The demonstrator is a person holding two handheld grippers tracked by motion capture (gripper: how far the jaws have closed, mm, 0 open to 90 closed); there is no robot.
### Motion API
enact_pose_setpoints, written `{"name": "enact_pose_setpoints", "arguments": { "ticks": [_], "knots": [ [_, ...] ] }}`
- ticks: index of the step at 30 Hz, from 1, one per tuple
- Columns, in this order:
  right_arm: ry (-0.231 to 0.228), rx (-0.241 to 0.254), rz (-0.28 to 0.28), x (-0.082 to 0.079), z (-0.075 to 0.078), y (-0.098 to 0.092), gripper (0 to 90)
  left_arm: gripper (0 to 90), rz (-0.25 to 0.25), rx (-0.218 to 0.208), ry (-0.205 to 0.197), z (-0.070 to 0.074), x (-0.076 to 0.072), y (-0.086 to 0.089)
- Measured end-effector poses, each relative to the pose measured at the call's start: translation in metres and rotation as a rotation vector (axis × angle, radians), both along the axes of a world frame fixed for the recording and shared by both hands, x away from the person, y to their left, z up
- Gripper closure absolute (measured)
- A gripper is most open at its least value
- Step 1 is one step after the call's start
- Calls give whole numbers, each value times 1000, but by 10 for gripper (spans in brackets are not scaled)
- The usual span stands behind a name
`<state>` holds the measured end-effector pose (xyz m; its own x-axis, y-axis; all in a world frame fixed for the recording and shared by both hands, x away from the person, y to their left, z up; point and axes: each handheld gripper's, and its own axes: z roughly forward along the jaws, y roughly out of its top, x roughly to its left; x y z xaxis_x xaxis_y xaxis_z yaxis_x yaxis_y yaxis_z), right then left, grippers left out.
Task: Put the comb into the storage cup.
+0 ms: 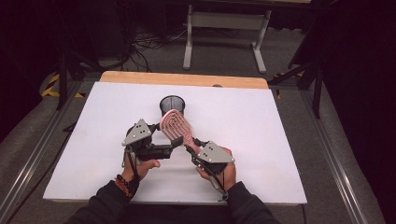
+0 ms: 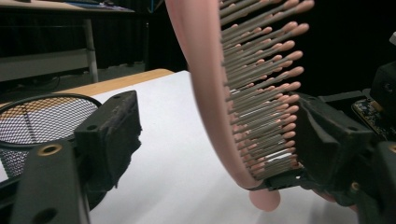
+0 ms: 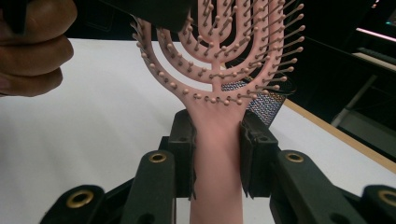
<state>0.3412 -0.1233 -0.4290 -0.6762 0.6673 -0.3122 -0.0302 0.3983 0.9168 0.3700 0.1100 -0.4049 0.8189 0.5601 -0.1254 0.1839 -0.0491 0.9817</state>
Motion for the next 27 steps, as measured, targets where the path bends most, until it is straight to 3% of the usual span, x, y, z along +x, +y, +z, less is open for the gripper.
{"name": "enact_pose_setpoints", "arguments": {
  "ticks": [6,8,11,14,20,27],
  "knots": [
    [-5,-1,-31,1,-7,8,698,382,16,-31,-4,3,0,1],
    [-14,-18,-31,0,-9,12,698,459,19,-70,2,5,1,3],
    [-32,-43,-27,-2,-12,16,697,522,27,-93,7,8,3,5],
    [-43,-52,-30,-3,-13,18,697,543,20,-114,10,8,4,8],
    [-48,-55,-40,-3,-16,21,696,585,3,-118,13,10,4,8],
    [-55,-39,-31,-6,-15,21,692,609,-20,-95,-53,17,-5,7]
  ]
}}
